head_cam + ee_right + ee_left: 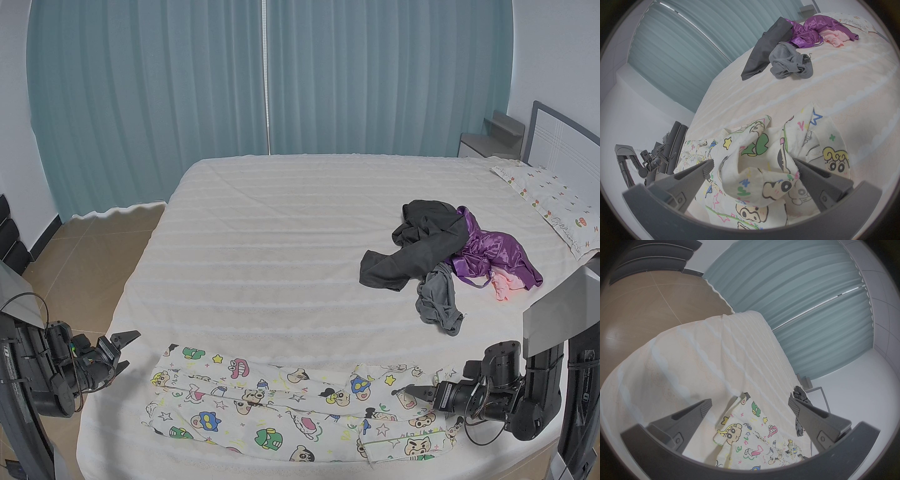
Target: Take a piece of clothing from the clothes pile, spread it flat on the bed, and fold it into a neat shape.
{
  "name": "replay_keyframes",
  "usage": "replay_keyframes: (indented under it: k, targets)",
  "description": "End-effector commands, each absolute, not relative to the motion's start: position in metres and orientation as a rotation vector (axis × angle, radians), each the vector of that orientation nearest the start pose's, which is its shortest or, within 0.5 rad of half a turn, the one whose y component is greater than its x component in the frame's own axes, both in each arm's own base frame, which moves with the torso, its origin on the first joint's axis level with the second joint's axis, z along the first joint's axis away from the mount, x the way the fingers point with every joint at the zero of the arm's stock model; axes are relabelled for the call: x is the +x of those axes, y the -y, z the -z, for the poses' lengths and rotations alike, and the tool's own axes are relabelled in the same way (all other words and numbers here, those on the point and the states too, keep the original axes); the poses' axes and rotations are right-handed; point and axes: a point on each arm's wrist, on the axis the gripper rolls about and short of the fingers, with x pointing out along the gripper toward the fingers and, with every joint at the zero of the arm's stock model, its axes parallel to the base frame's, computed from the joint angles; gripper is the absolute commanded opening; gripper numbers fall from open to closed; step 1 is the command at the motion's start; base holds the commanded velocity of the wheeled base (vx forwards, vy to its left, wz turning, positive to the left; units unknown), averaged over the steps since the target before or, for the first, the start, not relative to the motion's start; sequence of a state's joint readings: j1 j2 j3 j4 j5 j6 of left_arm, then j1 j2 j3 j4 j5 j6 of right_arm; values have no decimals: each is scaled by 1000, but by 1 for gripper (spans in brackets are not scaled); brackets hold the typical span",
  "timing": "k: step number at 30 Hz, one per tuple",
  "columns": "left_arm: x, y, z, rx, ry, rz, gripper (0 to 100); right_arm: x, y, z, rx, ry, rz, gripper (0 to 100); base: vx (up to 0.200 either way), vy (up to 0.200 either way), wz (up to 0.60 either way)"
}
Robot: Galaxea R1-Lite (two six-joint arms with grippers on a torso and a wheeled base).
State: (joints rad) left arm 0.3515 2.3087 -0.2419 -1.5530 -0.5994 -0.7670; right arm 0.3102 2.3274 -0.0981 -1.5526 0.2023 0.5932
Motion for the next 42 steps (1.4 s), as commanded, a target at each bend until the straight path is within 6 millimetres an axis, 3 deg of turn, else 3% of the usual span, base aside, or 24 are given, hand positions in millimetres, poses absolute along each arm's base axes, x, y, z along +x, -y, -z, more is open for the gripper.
replay_keyframes:
  k: [1,13,22,42]
  targets:
    - [259,-81,15,-979,-525,61,100,228,-77,30,527,-788,-276,0,0,0,0]
    - [259,-81,15,-979,-525,61,100,227,-71,30,527,-789,-253,0,0,0,0]
    - [259,-81,15,-979,-525,61,100,243,-65,27,551,-726,-231,0,0,0,0]
    - [259,-81,15,-978,-523,62,100,245,-64,38,539,-749,-221,0,0,0,0]
